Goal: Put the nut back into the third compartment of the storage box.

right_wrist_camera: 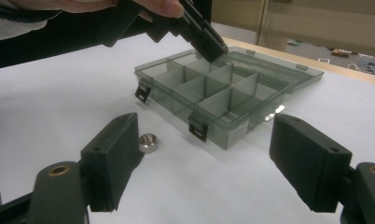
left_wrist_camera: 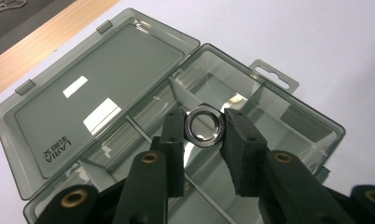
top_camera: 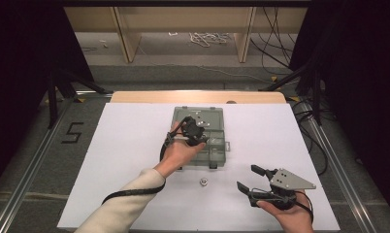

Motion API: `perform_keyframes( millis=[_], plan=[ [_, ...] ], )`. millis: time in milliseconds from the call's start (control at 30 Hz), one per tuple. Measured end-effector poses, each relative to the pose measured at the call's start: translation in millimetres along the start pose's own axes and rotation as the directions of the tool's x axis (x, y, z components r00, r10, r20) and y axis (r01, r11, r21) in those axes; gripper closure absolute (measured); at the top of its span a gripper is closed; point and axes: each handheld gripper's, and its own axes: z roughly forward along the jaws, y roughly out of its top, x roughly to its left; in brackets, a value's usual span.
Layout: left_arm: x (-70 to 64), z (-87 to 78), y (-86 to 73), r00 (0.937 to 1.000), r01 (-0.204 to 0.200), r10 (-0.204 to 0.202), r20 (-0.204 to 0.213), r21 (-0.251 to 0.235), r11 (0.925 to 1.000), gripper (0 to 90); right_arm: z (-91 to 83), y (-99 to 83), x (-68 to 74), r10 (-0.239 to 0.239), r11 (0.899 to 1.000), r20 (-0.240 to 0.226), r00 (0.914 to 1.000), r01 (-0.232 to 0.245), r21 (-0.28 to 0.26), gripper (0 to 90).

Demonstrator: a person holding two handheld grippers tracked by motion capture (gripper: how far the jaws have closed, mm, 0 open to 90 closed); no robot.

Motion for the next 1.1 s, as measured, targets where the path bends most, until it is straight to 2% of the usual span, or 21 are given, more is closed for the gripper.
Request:
perform_keyframes(
  millis=[67,100,167,267,300,433,500,567,700,867,900,1100],
  plan=[
    [1.5,0.8,1.1,1.0000,0.004,-0.004,-0.007,-0.002,1.0000,69.9,-0.1,0.1,0.1,0.000,1.000,-0.002,1.0000,0.000,-0.001,25.3],
    [2.8,1.1,1.7,0.9999,-0.008,0.008,-0.008,-0.001,1.0000,69.9,-0.1,0.1,0.1,0.000,1.000,-0.002,1.0000,0.000,-0.001,25.3],
    [2.9,3.5,2.1,0.9999,0.009,-0.009,-0.006,-0.002,1.0000,69.8,-0.1,0.0,0.1,0.000,1.000,-0.003,1.0000,0.000,0.000,25.3],
    [3.5,6.4,2.9,0.9998,0.011,-0.011,-0.016,0.003,0.9999,69.8,-1.3,0.6,0.0,-0.003,1.000,0.001,1.0000,0.003,0.014,25.3],
    [4.9,7.1,3.3,0.9998,-0.006,0.006,-0.017,0.009,0.9999,69.8,-1.2,0.6,0.1,-0.002,1.000,0.001,1.0000,0.002,0.014,25.3],
    [4.4,11.0,3.8,0.9997,0.010,-0.009,-0.022,0.012,0.9999,69.8,-0.1,0.1,0.1,0.000,1.000,-0.003,1.0000,0.000,-0.001,25.3],
    [6.1,12.4,4.4,0.9998,0.000,0.000,-0.020,0.021,0.9998,69.8,-0.1,0.0,0.1,0.001,1.000,-0.003,1.0000,-0.001,0.000,25.3],
    [5.9,14.2,4.6,0.9996,0.013,-0.013,-0.025,0.016,0.9998,69.8,-0.1,-0.1,0.0,0.001,1.000,-0.003,1.0000,-0.001,0.000,25.3],
    [8.6,17.5,4.9,0.9994,0.000,0.001,-0.035,0.024,0.9997,69.8,-0.1,0.1,0.1,0.000,1.000,-0.003,1.0000,0.000,-0.001,25.3],
    [10.7,22.7,3.5,0.9993,0.003,-0.002,-0.038,0.041,0.9992,69.8,-0.1,0.0,0.1,0.001,1.000,-0.004,1.0000,-0.001,-0.001,25.3],
    [10.5,24.1,3.1,0.9992,0.016,-0.015,-0.037,0.040,0.9991,69.8,-0.1,0.0,0.1,0.000,1.000,-0.004,1.0000,0.000,0.000,25.3],
    [10.0,26.9,4.3,0.9992,0.015,-0.013,-0.036,0.042,0.9990,69.8,0.0,0.0,0.3,0.004,1.000,-0.007,1.0000,-0.004,-0.002,25.3]
  ],
)
